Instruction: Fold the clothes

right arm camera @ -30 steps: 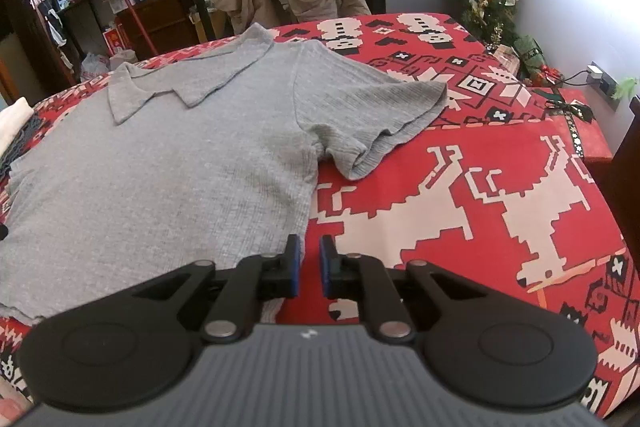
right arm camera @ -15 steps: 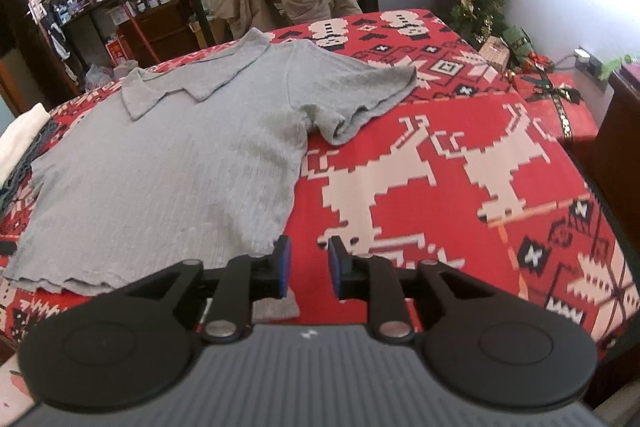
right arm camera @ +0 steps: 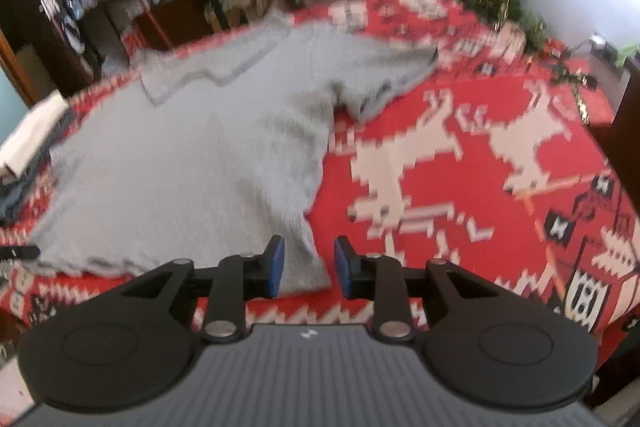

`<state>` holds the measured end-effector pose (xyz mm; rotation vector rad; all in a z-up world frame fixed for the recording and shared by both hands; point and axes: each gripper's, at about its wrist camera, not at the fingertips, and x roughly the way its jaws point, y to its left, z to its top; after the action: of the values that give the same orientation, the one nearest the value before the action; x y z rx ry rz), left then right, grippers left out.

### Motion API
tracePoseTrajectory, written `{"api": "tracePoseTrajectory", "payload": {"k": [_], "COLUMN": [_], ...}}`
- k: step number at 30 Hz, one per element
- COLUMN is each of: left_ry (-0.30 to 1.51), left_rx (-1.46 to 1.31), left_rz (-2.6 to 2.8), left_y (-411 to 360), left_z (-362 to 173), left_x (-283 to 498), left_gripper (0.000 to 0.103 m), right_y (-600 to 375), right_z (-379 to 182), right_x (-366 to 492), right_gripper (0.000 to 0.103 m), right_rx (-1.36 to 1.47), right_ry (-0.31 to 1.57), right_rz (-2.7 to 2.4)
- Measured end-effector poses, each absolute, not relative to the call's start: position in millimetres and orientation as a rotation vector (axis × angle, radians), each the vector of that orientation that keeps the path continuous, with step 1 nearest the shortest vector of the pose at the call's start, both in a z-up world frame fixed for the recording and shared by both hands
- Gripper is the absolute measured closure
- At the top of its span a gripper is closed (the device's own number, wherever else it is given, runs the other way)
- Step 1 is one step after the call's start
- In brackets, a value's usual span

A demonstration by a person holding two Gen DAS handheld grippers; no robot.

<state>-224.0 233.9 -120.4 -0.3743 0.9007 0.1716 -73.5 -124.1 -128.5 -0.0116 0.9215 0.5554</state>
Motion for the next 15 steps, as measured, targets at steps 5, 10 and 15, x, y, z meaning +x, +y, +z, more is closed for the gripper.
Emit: {"api": "tracePoseTrajectory", "payload": {"k": [5, 10, 15], "left_ry": [0.891, 0.927, 0.955], "left_rx": [-0.355, -0.35, -0.269], "left_rz": [0.175, 0.204, 0.22], "left_y": [237, 247, 242], "left_z": [-108, -107, -114], "left_x": [-229, -233, -231], "left_gripper": [0.099, 0.1, 0.097], "right_y": [-130, -142, -129], "right_z": [-116, -110, -120], "right_x": [-78, -77, -75], "right_gripper": [0.1, 0.1, 0.097], "right_rx": [-0.018, 0.013, -0.058], "right_ry": [0.894, 0.936, 0.996], "right_rz": [0.531, 0.512, 0.494]}}
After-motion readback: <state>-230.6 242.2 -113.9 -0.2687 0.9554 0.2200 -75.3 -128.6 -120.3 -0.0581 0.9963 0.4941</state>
